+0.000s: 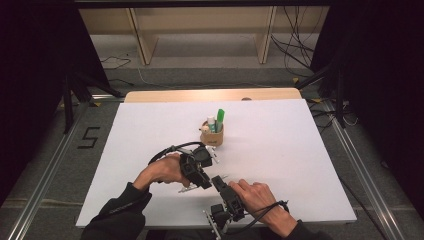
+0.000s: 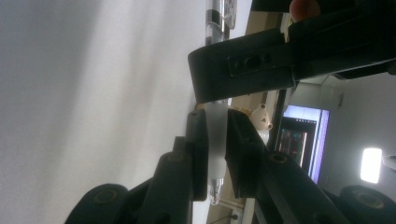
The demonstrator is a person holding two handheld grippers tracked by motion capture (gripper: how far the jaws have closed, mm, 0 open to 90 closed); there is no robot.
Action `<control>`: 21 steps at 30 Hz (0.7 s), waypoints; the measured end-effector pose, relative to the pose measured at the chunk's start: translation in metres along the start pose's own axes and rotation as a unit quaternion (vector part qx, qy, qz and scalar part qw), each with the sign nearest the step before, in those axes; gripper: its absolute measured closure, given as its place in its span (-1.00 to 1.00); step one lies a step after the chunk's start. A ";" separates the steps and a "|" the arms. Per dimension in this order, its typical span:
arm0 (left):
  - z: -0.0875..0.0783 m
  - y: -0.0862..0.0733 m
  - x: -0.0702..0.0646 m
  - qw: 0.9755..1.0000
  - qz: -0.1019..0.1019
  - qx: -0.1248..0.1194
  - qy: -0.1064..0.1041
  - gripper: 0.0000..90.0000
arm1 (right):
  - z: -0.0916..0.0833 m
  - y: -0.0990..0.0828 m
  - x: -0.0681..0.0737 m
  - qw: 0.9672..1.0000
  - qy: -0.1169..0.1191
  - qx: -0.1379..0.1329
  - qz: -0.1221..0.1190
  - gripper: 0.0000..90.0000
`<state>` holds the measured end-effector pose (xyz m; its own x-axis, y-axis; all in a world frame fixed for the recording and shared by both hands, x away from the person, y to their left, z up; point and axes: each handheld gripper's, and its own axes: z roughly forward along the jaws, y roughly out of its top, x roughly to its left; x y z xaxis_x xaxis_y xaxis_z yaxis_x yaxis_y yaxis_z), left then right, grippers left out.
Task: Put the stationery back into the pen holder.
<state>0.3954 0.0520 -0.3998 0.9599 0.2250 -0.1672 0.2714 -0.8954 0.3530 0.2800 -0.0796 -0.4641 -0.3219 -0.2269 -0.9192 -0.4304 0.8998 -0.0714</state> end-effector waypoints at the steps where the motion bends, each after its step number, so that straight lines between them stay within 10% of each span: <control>1: 0.000 0.000 0.000 1.000 0.001 0.001 0.001 0.68 | 0.000 0.000 0.000 1.000 0.000 0.000 0.000 0.79; 12: 0.000 0.000 0.002 1.000 -0.006 0.001 -0.004 0.74 | 0.000 0.000 0.002 1.000 -0.005 -0.005 -0.003 0.76; 21: -0.008 -0.007 0.008 0.999 -0.032 -0.020 0.011 0.75 | -0.004 -0.008 -0.004 0.999 -0.001 0.002 0.043 0.16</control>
<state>0.4013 0.0635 -0.3961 0.9417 0.2902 -0.1700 0.3344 -0.8626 0.3797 0.2816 -0.0878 -0.4587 -0.3565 -0.1474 -0.9226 -0.3971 0.9178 0.0068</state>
